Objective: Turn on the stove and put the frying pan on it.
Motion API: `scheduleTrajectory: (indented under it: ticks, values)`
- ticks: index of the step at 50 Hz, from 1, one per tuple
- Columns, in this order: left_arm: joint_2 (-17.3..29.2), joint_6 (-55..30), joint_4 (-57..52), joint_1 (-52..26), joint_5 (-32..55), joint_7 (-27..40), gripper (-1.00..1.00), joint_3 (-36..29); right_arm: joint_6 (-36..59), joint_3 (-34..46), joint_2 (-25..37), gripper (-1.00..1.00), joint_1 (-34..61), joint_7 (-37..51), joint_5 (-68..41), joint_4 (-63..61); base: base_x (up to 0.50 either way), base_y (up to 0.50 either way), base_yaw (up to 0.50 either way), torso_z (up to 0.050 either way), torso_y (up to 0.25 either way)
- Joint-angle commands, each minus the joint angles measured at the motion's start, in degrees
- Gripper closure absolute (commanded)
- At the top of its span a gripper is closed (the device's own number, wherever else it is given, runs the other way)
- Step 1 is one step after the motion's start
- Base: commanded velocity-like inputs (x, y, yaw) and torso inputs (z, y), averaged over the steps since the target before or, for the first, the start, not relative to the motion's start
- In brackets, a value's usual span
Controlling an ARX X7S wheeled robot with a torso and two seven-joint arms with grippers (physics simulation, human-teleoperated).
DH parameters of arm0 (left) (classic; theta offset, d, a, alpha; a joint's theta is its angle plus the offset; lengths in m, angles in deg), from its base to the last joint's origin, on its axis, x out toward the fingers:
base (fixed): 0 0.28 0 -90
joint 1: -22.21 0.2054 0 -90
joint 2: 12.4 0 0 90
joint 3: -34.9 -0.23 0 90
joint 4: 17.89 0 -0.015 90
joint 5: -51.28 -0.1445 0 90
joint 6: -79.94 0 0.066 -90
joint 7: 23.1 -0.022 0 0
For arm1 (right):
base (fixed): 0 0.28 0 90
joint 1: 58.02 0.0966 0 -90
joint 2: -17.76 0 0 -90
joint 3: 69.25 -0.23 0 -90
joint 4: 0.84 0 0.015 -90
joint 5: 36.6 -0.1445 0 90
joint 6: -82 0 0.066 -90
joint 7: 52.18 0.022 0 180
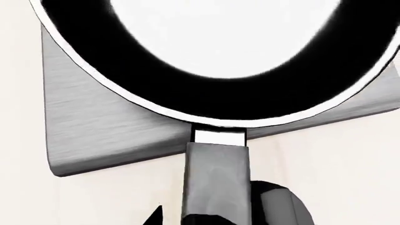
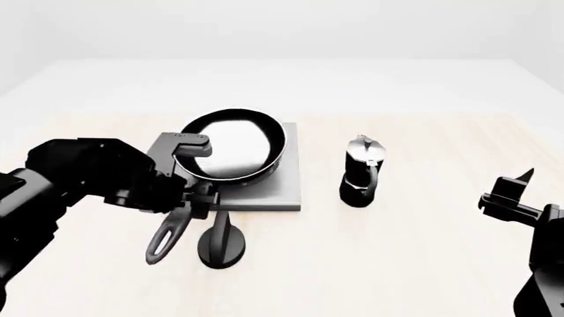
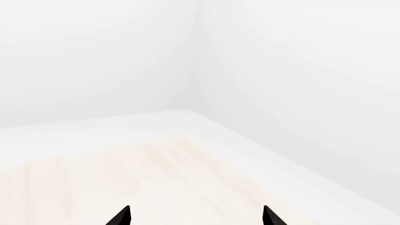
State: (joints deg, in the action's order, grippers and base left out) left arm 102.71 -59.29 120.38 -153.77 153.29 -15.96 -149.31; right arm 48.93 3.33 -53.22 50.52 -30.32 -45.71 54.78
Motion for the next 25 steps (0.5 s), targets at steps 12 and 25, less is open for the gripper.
scheduleTrajectory:
  ticks: [12, 25]
  values:
    - [1.34, 0.68, -1.99, -2.18, -0.47, 1.84, -1.00, 3.11, 0.35, 0.15, 0.18, -1.00, 0.33, 0.23, -0.38, -0.26, 0.00, 0.00, 0.00, 0.000, 0.000]
    - [9.82, -11.86, -20.97, -21.46, 6.99, 3.04, -1.00, 9.01, 0.98, 1.02, 0.43, -1.00, 1.02, 0.63, -0.33, -0.57, 0.00, 0.00, 0.00, 0.001, 0.000]
